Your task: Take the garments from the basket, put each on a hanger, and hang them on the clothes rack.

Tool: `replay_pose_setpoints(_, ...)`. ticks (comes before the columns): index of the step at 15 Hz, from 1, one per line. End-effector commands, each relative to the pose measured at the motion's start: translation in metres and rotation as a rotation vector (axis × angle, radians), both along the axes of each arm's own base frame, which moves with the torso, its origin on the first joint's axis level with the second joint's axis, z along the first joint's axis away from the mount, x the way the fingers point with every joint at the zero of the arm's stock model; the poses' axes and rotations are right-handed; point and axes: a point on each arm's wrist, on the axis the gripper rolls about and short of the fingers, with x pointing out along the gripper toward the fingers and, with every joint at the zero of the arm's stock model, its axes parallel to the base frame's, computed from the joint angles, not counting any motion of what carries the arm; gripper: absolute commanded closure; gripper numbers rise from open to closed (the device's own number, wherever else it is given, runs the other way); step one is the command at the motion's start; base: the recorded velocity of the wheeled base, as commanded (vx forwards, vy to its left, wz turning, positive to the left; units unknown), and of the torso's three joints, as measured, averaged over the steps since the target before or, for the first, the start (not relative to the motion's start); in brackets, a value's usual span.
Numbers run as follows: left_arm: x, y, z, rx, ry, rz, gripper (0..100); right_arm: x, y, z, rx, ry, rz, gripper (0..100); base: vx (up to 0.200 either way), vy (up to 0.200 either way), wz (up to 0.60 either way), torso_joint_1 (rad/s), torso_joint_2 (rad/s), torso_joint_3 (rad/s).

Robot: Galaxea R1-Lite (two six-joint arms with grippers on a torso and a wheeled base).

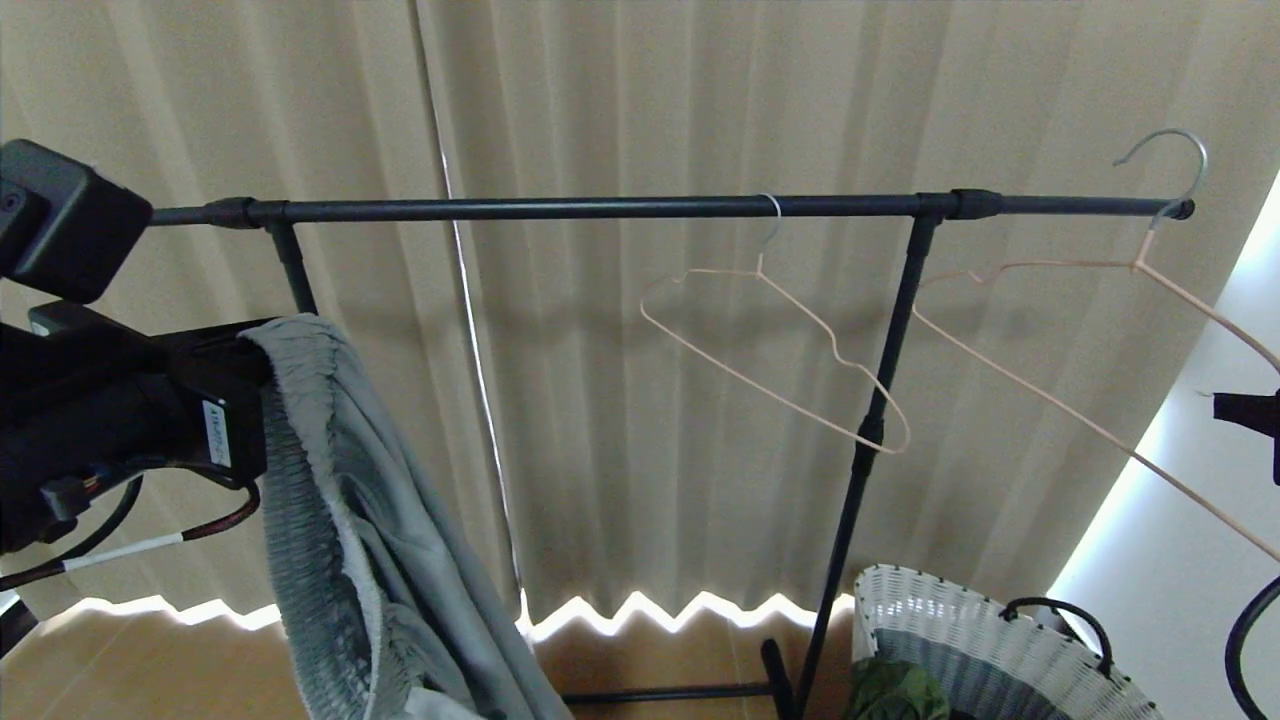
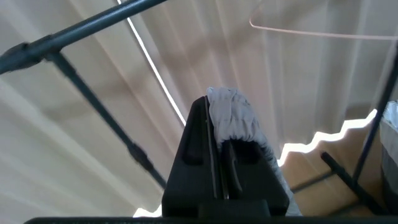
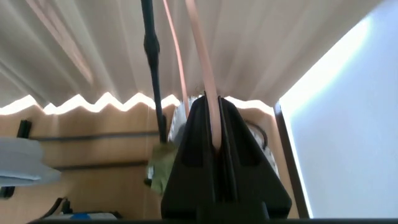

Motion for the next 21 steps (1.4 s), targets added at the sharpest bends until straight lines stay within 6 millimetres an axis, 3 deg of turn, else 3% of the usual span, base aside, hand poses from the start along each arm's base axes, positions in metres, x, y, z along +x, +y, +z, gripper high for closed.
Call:
replay_pose_setpoints(1, 0.001, 0.0, -0.001, 0.002, 0.002, 0.002, 100, -0.005, 0.0, 0.001, 0.001, -0.011, 0.0, 100, -0.2, 0.0, 0.0, 0.007, 0.0, 0.002)
replay_pose_setpoints(7, 0.002, 0.0, -0.002, 0.006, 0.006, 0.003, 100, -0.024, 0.0, 0.007, 0.018, -0.079, 0.026, 100, 0.0, 0.0, 0.0, 0.0, 0.0, 0.0)
replay_pose_setpoints(10, 0.004, -0.001, -0.002, 0.006, 0.011, 0.004, 100, -0.037, 0.006, 0.012, 0.055, -0.117, 0.138, 100, 0.0, 0.0, 0.0, 0.0, 0.0, 0.0)
replay_pose_setpoints(21, 0.008, 0.001, -0.005, 0.016, 0.024, 0.022, 100, -0.036, 0.013, 0.01, 0.076, -0.1, 0.215, 100, 0.0, 0.2, 0.0, 0.001, 0.0, 0.003)
